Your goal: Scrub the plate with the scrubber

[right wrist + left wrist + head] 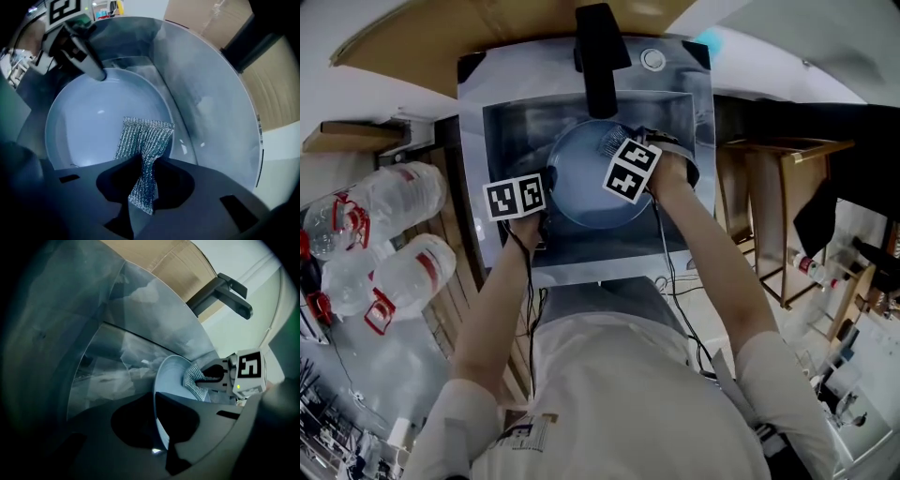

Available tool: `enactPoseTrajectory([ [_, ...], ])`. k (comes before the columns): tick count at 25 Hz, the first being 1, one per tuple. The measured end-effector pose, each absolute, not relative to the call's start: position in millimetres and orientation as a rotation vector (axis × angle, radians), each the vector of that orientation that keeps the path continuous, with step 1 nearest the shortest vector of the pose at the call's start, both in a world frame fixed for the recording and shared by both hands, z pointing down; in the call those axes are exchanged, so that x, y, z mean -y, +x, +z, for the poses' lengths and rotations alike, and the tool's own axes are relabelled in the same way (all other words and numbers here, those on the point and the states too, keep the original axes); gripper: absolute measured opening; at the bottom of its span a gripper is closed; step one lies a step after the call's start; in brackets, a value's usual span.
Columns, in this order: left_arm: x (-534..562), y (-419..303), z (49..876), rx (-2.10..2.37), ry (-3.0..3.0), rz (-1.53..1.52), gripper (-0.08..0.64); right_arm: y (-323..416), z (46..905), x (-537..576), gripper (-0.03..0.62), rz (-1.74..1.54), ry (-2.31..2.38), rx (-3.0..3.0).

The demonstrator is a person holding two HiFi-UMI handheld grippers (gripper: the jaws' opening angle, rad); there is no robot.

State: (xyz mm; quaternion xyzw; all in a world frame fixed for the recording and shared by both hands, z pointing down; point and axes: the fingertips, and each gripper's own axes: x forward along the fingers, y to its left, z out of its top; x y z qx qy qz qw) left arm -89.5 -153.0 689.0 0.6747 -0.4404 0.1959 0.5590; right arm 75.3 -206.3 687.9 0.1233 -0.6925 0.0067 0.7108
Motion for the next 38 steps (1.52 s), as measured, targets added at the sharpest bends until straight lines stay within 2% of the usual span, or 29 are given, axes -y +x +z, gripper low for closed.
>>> enactPoseTrajectory([
  [5, 154.6, -91.0, 689.0, 1.046, 1.569, 0.437, 0.031, 80.0, 681.2, 143.6, 0.106, 0.028, 0.074, 1.499],
  [12, 157.5, -90.6, 689.7, 1.062, 1.527, 0.386, 0.049, 7.9, 680.8, 64.2, 0.109, 0.034, -0.089, 1.663],
  [17, 157.8, -95.3, 688.9, 1.047, 1.544, 0.403, 0.058, -36.0, 686.4, 66.7, 0.107, 0.002, -0.108, 1.776],
  [21, 156.5, -94.7, 689.0, 1.019, 1.565, 0.432, 0.052, -45.8, 689.9, 115.4, 0.104, -0.064, -0.004, 1.807],
  [29, 157.9, -95.1, 687.4, 1.02, 1.597, 0.444, 0.042, 2.7, 691.6, 223.9, 0.101, -0.034, 0.312, 1.688],
  [38, 156.8, -95.9, 688.4, 1.025, 1.607, 0.439, 0.04, 73.9, 685.5, 184.3, 0.098, 0.052, 0.3, 1.538],
])
